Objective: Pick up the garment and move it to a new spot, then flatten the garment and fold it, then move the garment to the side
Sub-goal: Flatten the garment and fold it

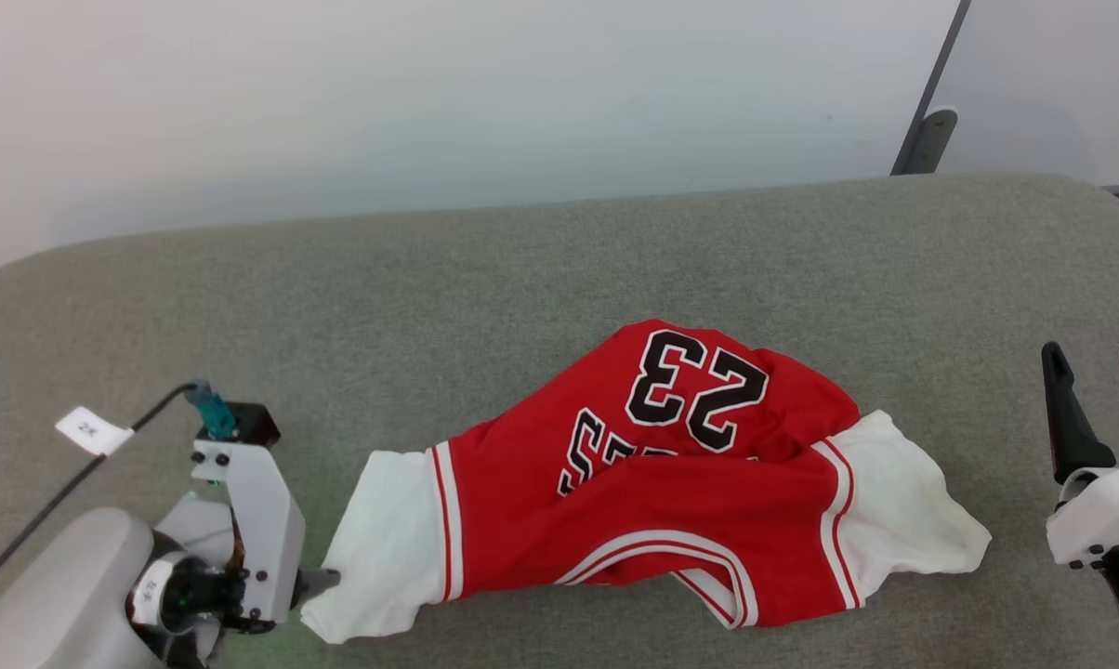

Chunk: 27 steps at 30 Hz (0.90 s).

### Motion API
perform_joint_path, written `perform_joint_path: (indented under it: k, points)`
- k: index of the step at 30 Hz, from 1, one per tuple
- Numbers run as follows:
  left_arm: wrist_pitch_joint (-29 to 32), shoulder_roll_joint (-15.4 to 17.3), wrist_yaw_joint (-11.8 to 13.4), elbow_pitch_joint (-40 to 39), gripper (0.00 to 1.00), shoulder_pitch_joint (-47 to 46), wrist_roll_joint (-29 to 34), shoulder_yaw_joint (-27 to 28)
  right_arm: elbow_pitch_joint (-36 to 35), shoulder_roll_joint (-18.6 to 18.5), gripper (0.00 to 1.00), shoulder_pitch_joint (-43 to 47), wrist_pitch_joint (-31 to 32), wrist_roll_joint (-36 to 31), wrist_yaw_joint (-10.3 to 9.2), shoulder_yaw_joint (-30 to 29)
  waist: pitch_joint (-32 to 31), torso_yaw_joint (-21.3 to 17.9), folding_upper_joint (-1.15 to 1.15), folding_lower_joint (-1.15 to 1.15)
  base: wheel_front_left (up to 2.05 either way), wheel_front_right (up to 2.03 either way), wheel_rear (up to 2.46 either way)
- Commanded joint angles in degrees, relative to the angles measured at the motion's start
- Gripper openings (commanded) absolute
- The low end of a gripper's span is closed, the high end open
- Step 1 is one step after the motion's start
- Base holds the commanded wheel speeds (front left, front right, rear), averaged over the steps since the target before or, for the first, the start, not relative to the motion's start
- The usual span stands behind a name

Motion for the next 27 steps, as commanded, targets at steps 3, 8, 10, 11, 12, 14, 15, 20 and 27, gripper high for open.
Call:
perform_joint_path:
  k: [3,8,10,11,12,14,15,20,27]
  points:
    - [0.2,-1.1,-0.6,3.0,1.0,-1.0,0.6,-0.8,-0.7,0.2,1.0,-1.0,-0.4,-0.4,-0.09,0.1,0.6,-0.4,0.0,0.0,0.0,0.0,0.0]
    - [-0.3,-2.4,-1.6,9.0,1.0,-1.9,1.0,-1.7,-1.4,0.1,1.0,-1.4,-0.7,-0.4,-0.09,0.3,1.8,-1.0,0.0,0.0,0.0,0.0,0.0]
    - [-0.7,-3.0,-2.3,11.1,1.0,-2.1,0.9,-1.9,-1.7,0.1,1.0,-1.7,-0.8,-0.4,-0.09,0.2,2.3,-1.3,0.0,0.0,0.0,0.0,0.0]
    - [-1.1,-3.2,-2.3,12.3,1.0,-2.1,1.0,-1.9,-1.7,0.1,1.0,-1.7,-0.8,-0.4,-0.09,0.1,2.5,-1.4,0.0,0.0,0.0,0.0,0.0]
    - [-1.3,-3.4,-2.6,13.2,1.0,-2.2,1.1,-2.2,-1.8,0.0,1.0,-1.8,-0.8,-0.4,-0.09,0.0,2.7,-1.5,0.0,0.0,0.0,0.0,0.0]
    - [-2.1,-4.3,-3.0,15.1,1.0,-2.2,0.8,-2.1,-2.0,-0.1,1.0,-1.8,-0.7,-0.3,-0.09,-0.2,3.0,-1.6,0.0,0.0,0.0,0.0,0.0]
    - [-2.4,-4.5,-3.1,16.2,1.0,-2.3,0.9,-2.3,-2.0,-0.1,1.0,-1.9,-0.6,-0.3,-0.09,-0.3,3.2,-1.6,0.0,0.0,0.0,0.0,0.0]
    - [-1.8,-6.2,-4.3,19.9,0.0,-2.4,-0.2,-2.7,-1.9,-0.1,1.0,-1.7,1.7,0.4,-0.09,-0.8,3.7,-1.6,0.0,0.0,0.0,0.0,0.0]
    - [-3.1,-6.6,-5.0,21.9,0.0,-3.9,0.3,-2.8,0.6,-2.8,1.0,2.4,17.6,6.5,-0.09,2.7,4.9,-1.1,0.0,0.0,0.0,0.0,0.0]
